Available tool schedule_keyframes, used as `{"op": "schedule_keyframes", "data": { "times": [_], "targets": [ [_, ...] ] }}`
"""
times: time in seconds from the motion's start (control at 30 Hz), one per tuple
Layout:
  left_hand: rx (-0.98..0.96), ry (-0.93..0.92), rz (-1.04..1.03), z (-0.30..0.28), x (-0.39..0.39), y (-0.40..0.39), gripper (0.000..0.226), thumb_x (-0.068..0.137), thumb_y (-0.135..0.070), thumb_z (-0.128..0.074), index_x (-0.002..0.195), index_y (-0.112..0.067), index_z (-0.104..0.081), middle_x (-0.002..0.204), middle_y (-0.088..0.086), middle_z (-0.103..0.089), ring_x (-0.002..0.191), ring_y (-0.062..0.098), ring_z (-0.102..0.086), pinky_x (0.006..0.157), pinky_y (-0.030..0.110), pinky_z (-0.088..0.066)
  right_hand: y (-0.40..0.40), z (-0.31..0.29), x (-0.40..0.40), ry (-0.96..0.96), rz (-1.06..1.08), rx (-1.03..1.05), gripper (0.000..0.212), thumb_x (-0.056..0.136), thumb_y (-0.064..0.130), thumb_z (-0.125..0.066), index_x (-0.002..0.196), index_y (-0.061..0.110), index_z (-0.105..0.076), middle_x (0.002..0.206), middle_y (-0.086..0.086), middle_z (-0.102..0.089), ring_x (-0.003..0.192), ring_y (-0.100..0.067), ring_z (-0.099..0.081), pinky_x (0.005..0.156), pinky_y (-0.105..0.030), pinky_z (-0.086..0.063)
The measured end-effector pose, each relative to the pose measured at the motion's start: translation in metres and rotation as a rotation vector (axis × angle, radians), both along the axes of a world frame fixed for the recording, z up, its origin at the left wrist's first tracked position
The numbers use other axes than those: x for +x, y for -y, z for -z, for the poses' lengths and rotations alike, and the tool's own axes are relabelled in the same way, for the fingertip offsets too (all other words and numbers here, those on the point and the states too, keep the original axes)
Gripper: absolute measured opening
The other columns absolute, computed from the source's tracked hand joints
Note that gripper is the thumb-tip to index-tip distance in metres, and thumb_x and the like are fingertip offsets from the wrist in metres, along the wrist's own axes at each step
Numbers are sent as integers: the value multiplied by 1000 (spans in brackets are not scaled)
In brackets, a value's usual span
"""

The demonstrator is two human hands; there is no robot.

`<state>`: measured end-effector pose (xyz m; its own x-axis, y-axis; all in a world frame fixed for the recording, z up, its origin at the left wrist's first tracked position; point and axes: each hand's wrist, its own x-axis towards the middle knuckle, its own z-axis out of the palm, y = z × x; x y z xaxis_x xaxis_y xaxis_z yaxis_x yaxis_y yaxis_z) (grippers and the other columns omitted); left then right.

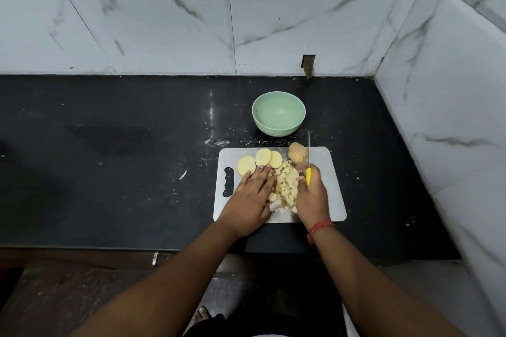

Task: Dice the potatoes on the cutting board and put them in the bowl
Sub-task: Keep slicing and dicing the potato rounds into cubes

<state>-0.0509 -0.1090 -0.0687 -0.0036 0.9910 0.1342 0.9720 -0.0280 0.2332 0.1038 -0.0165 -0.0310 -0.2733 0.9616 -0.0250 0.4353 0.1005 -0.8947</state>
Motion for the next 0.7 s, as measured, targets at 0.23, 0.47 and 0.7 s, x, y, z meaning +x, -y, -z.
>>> {"op": "schedule_keyframes", "data": {
  "times": [0.23, 0.47, 0.7],
  "targets": [
    [34, 45, -76, -23, -18, -14, 59, 105, -50, -26, 151, -19, -47, 164, 15, -27, 154, 30, -19, 127, 46, -7, -6, 0, 28, -129, 168, -122, 20, 100, 16, -47, 111, 31, -55, 111, 18, -66, 107, -4, -61, 100, -34, -47],
    [-223, -59, -138, -41, -18, -47, 53, 107, -54, -22, 154, -37, -39, 169, 15, -11, 157, 29, 1, 125, 53, 8, 13, -4, 24, -116, 99, -154, 13, 101, 16, -44, 105, 23, -53, 106, 5, -67, 100, -12, -64, 92, -34, -52],
    [-289, -38, -166, -43, -21, -50, 57, 109, -49, -21, 160, -25, -28, 165, 15, -26, 152, 26, -25, 126, 49, 4, 20, -8, 23, 42, -39, -181, 15, 98, 8, -44, 99, 20, -53, 104, 0, -61, 97, -16, -58, 79, -29, -47]
  ]
}}
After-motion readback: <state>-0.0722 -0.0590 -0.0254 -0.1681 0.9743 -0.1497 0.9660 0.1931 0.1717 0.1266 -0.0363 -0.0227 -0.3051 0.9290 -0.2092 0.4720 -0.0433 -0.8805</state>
